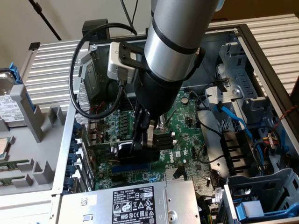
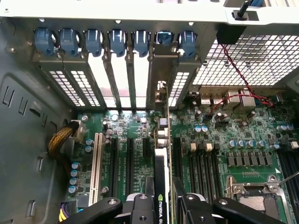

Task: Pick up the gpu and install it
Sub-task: 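Insert the gpu into the slot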

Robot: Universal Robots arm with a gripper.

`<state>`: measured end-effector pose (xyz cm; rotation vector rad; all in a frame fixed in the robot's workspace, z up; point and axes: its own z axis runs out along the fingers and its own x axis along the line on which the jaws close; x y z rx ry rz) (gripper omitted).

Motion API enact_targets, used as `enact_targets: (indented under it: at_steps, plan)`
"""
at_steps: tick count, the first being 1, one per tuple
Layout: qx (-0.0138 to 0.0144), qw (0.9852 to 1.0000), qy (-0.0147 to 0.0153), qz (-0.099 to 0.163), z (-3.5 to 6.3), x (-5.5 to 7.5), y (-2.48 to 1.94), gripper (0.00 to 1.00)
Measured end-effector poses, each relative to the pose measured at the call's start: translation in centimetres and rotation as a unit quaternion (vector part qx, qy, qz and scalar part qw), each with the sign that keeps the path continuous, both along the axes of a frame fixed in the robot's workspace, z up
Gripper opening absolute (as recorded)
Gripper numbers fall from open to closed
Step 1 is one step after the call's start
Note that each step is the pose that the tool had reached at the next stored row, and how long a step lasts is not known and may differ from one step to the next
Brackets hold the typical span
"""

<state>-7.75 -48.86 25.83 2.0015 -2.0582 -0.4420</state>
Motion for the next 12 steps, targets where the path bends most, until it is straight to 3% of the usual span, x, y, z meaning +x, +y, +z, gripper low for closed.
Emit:
enact_targets:
  at_steps: [5, 12]
  plan:
    - [-0.0030, 1.0000, 0.0000, -0.001, -0.01, -0.01, 0.06, 0.26]
    - [-0.0031, 1.0000, 0.0000, -0.001, -0.03, -0.07, 0.10, 0.26]
